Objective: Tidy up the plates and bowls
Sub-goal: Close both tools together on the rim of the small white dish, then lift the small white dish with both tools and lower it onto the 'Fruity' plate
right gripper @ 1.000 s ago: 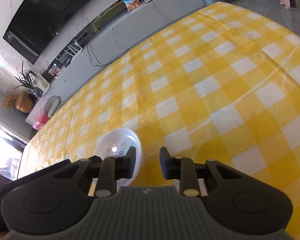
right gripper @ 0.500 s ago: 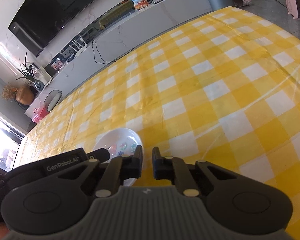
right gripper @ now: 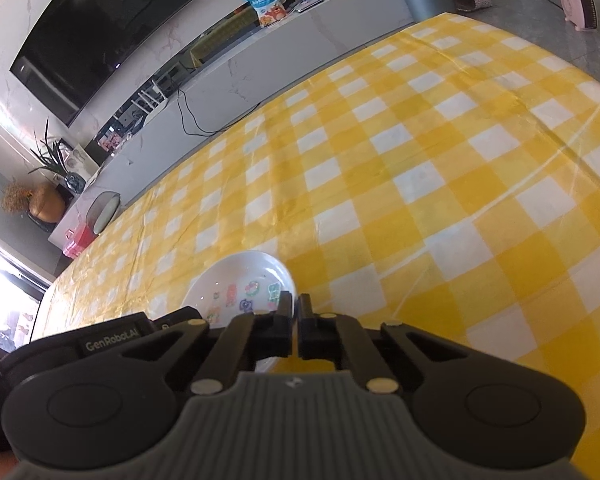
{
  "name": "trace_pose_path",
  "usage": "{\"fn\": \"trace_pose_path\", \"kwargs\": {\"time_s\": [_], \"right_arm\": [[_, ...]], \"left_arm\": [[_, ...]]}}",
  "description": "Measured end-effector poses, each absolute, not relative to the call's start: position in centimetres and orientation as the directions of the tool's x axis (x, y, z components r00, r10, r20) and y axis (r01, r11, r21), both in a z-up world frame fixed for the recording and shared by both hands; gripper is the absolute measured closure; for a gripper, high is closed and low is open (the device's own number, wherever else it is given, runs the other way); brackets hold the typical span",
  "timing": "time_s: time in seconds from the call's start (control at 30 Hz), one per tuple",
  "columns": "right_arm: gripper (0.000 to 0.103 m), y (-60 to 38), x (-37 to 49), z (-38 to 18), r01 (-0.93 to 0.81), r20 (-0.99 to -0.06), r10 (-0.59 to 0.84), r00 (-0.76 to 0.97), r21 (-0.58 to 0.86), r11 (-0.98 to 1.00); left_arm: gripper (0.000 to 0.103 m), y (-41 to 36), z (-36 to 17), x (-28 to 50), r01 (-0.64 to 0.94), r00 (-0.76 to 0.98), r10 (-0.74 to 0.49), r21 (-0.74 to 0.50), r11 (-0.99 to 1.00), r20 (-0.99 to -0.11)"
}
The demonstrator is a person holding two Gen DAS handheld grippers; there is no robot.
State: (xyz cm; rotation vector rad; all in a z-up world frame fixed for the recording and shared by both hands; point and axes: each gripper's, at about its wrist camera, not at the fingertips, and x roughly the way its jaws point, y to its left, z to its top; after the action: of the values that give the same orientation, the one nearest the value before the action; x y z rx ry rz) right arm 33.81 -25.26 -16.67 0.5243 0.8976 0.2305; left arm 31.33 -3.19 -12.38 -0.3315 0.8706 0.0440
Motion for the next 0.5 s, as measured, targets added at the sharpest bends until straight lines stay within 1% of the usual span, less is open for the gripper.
{"fn": "trace_pose_path", "kwargs": {"time_s": [0.5], "right_arm": [[0.103,-27.5,29.8,-14.0,0.032,-0.623,0.433,0.651,0.593,0.805]], "left_arm": [[0.097,-3.7,-9.2,27.8,-0.118,0.678,-0.161,-0.323,0.939,-0.717]]}}
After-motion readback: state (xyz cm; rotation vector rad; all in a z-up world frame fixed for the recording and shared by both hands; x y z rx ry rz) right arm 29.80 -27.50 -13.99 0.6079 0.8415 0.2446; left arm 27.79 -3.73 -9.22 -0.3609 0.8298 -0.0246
